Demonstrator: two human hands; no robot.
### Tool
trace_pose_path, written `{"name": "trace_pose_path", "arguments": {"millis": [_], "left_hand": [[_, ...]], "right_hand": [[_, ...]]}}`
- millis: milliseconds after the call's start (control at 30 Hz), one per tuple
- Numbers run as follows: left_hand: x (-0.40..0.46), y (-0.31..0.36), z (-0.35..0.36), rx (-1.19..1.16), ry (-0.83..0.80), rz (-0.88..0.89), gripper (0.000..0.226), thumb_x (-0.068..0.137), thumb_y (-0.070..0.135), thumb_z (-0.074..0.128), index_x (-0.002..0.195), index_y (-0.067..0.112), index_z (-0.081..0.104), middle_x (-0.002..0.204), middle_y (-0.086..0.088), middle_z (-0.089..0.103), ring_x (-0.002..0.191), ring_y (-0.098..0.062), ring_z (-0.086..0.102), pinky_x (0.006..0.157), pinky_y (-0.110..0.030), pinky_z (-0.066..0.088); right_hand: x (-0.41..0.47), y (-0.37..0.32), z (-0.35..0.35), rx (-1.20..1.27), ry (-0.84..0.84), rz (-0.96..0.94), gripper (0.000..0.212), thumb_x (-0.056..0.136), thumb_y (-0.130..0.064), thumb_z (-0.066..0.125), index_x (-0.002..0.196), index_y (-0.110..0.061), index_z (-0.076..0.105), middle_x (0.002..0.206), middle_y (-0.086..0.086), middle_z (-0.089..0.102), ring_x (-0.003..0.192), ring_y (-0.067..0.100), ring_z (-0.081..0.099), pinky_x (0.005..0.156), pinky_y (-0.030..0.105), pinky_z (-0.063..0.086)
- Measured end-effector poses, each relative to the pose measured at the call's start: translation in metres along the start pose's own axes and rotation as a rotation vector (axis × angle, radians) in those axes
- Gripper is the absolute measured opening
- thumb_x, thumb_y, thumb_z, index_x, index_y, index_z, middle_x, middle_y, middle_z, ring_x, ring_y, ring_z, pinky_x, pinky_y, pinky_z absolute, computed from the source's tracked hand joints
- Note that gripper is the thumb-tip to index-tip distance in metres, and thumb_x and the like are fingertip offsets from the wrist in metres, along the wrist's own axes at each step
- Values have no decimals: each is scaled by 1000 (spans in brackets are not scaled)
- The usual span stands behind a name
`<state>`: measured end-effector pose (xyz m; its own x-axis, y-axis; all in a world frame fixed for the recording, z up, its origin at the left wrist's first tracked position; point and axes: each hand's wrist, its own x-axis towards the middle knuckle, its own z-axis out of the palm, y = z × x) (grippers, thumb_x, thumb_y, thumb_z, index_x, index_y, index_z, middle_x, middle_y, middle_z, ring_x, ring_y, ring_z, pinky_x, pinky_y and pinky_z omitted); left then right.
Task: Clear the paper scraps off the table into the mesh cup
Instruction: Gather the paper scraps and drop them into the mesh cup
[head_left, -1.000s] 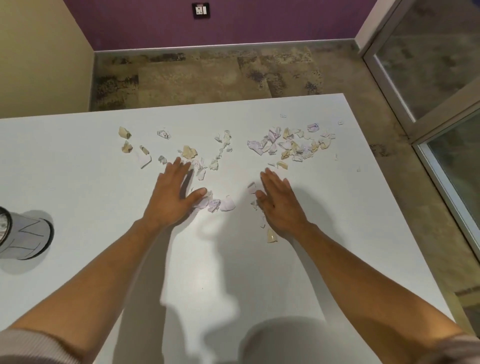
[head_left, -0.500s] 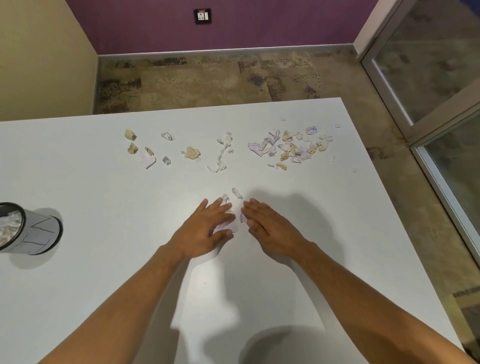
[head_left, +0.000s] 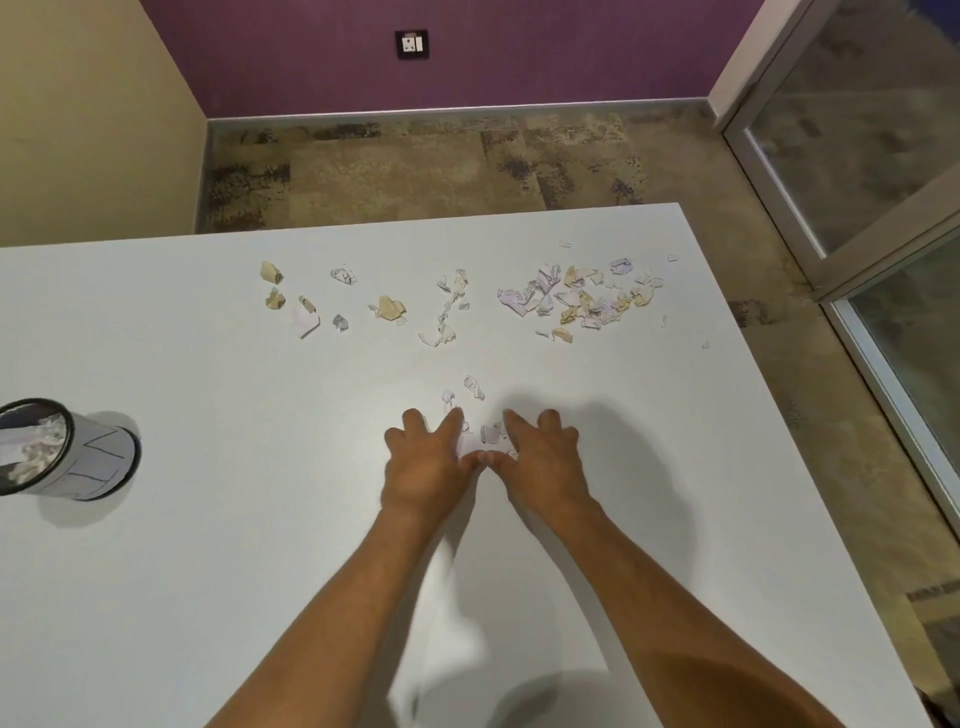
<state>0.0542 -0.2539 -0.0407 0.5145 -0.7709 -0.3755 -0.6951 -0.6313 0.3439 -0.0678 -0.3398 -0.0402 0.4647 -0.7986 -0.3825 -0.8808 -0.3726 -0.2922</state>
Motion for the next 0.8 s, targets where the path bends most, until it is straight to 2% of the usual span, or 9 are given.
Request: {"name": "trace_pose_path", "arguments": {"millis": [100,133,200,333,533,633,700,767,800], "left_hand": [[-1,12,5,116,60,27,35,96,43,53,126,25,48,116,-10,40,99,-30,43,64,-31,43],[-1,14,7,85,70,36,24,98,30,51,121,22,53,113,-9,42,97,-29,43,63,-30,42],[-1,14,11,29,76,63,22,99,15,42,113,18,59,111,-8,46,99,-27,44,67,-31,45],[-3,7,11,-44,98,106,24,99,8,41,106,11,63,113,-7,53,105,-25,46,78,-29,43],[-3,1,0,-26,53,133,18,85,-4,46,84,1,63,95,-10,59,90,-25,50,72,-38,47],[0,-4,-4,-169,60,99,20,77,-7,49,82,2,67,94,-9,64,87,-26,57,75,-37,50],[-1,-10,-9,-338,93,31,23,80,-7,55,88,4,74,96,-7,70,90,-24,63,81,-36,51],[-6,-18,-17,-502,143,-52,18,80,-4,62,84,6,77,89,-5,74,81,-18,66,77,-28,53],[-9,-22,-23,-579,171,-98,17,79,-3,65,79,8,77,82,-3,75,72,-10,66,69,-18,51]], "right_hand": [[1,-19,3,-127,19,-86,43,93,-26,57,135,-25,46,127,14,46,107,34,46,88,37,47],[-1,-23,6,-113,22,-118,39,93,-17,55,131,-20,49,126,15,46,107,35,47,86,38,47],[-5,-27,11,-91,30,-175,31,92,-5,49,122,-11,54,122,17,48,108,36,47,84,40,48],[-8,-20,18,-207,97,-276,23,91,0,53,111,-10,58,115,10,56,104,27,48,74,30,43],[-9,-20,10,-175,50,-256,17,85,4,57,82,-13,59,93,9,62,92,22,57,63,25,35],[-4,-18,7,140,63,-101,19,80,3,60,68,-10,59,74,9,63,72,24,59,59,24,39],[-5,-16,7,471,108,90,19,80,-4,63,63,-11,65,67,4,68,64,25,65,60,31,53],[-9,-18,5,755,87,242,13,77,-13,71,68,-22,74,67,-5,72,64,19,70,70,38,59],[-12,-20,4,896,48,287,11,74,-15,75,70,-25,76,69,-7,73,67,18,72,74,40,59]]}}
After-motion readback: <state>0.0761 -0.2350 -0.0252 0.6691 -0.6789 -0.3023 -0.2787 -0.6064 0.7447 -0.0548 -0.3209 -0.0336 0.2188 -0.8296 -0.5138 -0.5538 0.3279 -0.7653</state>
